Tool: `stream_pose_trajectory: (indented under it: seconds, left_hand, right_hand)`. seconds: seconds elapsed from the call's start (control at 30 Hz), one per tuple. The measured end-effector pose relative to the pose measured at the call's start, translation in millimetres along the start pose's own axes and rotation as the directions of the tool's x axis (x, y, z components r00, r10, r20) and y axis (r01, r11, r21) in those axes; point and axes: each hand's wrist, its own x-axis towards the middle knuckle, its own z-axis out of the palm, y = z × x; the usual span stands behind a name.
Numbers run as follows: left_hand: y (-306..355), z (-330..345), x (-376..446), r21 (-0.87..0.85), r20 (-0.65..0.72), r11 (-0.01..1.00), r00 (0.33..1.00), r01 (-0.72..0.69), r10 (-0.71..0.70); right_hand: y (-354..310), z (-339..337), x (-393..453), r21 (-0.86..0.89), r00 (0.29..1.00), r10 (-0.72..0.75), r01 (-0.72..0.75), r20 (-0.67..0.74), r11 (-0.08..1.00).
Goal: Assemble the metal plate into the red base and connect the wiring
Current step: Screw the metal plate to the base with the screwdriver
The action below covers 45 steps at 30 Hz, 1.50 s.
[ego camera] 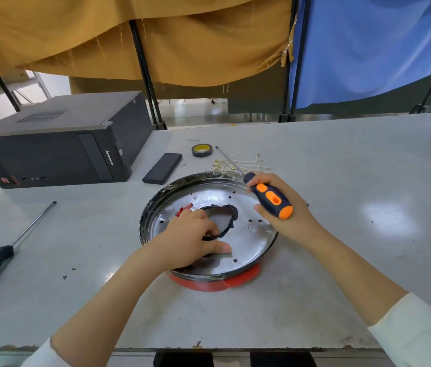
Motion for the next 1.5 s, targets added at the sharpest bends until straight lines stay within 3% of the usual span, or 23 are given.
stream_pose_trajectory:
  seconds: [0.23, 0.33, 0.4, 0.53, 0.57, 0.63, 0.7, 0.8, 0.93, 1.07, 1.23, 1.5]
  left_hand:
    - [-3, -25, 16, -0.029, -0.004, 1.000, 1.000, -0.010, 0.010]
    - [-3, -47, 22, -0.155, 0.009, 0.988, 1.000, 0.012, -0.011]
    - [-3, -57, 23, -0.259, -0.058, 0.966, 0.998, 0.016, -0.032]
    - [16, -64, 1, -0.369, -0.408, 0.915, 0.913, -0.164, -0.001]
    - [22, -62, -8, -0.449, -0.419, 0.867, 0.908, -0.217, 0.010]
    - [33, -50, -22, -0.528, -0.301, 0.818, 0.951, -0.228, 0.070]
    - [39, -25, -26, -0.341, -0.159, 0.920, 0.976, -0.195, 0.148]
    - [42, 21, -20, -0.129, -0.093, 0.988, 0.993, -0.080, 0.068]
    - [39, 52, -11, -0.107, -0.120, 0.993, 0.992, -0.053, 0.040]
    - [31, 60, -8, 0.021, -0.161, 0.998, 0.985, -0.061, 0.064]
    - [26, 63, -6, 0.005, -0.185, 0.996, 0.979, -0.091, 0.090]
    - [26, 53, -18, 0.121, -0.292, 0.944, 0.898, -0.305, 0.328]
  right_hand:
    - [-9, -2, 25, 0.236, 0.975, 0.149, -0.108, -0.166, 0.966]
    - [-4, -1, 40, 0.282, 0.949, 0.185, -0.110, -0.255, 0.953]
    - [2, -3, 46, 0.299, 0.933, 0.203, -0.111, -0.298, 0.948]
    - [16, -7, 50, 0.296, 0.900, 0.244, -0.137, -0.361, 0.945]
    - [19, -9, 50, 0.304, 0.889, 0.253, -0.138, -0.382, 0.943]
    - [23, -10, 50, 0.325, 0.862, 0.282, -0.147, -0.421, 0.934]
    - [25, -10, 50, 0.332, 0.839, 0.308, -0.163, -0.449, 0.929]
    - [25, -7, 48, 0.308, 0.840, 0.302, -0.171, -0.452, 0.936]
    - [24, -6, 46, 0.256, 0.844, 0.262, -0.155, -0.469, 0.954]
    - [25, -11, 47, 0.253, 0.810, 0.286, -0.177, -0.511, 0.951]
    - [28, -15, 46, 0.245, 0.790, 0.297, -0.190, -0.537, 0.951]
    - [20, -17, 40, 0.273, 0.781, 0.292, -0.162, -0.552, 0.948]
